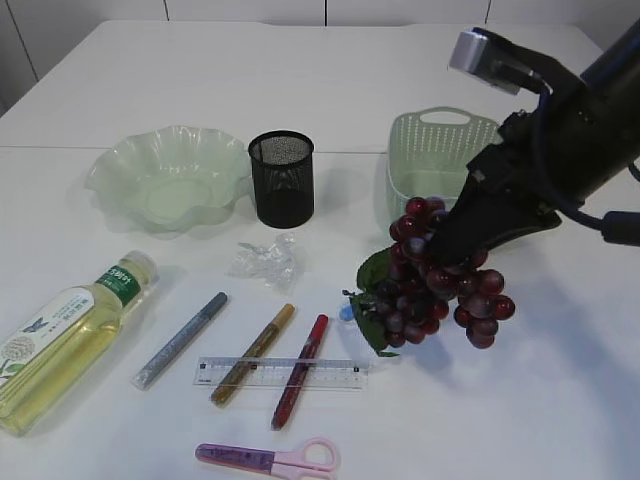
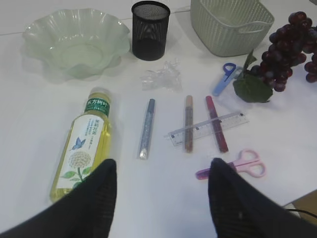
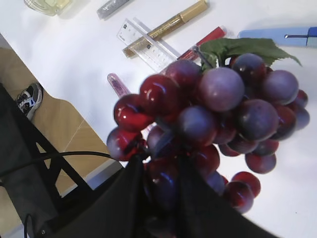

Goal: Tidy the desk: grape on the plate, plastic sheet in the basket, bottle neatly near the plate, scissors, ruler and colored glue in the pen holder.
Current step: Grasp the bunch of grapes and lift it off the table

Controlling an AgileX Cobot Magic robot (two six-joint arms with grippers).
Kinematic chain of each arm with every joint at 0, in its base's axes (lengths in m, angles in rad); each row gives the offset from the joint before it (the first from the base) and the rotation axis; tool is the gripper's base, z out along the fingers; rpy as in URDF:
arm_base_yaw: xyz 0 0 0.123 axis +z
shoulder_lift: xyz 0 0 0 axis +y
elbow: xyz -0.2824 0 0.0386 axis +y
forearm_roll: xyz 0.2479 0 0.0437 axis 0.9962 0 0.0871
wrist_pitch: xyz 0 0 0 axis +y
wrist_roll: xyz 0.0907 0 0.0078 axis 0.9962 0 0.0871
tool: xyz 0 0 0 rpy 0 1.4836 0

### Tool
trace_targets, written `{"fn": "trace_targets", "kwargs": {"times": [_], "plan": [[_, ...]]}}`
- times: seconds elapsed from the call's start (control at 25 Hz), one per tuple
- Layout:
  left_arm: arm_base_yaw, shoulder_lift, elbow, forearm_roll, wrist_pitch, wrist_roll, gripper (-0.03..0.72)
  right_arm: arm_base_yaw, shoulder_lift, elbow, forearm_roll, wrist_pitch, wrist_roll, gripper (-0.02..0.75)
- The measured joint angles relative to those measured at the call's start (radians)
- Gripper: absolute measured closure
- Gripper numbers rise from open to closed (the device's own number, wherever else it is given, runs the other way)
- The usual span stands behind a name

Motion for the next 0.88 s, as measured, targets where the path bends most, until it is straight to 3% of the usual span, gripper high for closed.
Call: {"fn": "trace_targets", "kwargs": {"times": [0.2, 0.52, 0.88], "plan": [[0.000, 0.172, -0.004, -0.054, -0.078, 0.126, 0.255, 0.000, -0.045, 0.000, 0.030, 0.002, 0.005, 0.588], [0.000, 0.496, -0.122, -0.152, -0.127, 0.341, 0.255, 0.000, -0.100, 0.000, 0.065, 0.005, 0.018, 0.589], [0.000, 0.787, -0.203, -0.455, -0.155, 0.862, 0.255, 0.000, -0.133, 0.000, 0.117, 0.009, 0.096, 0.589]]}}
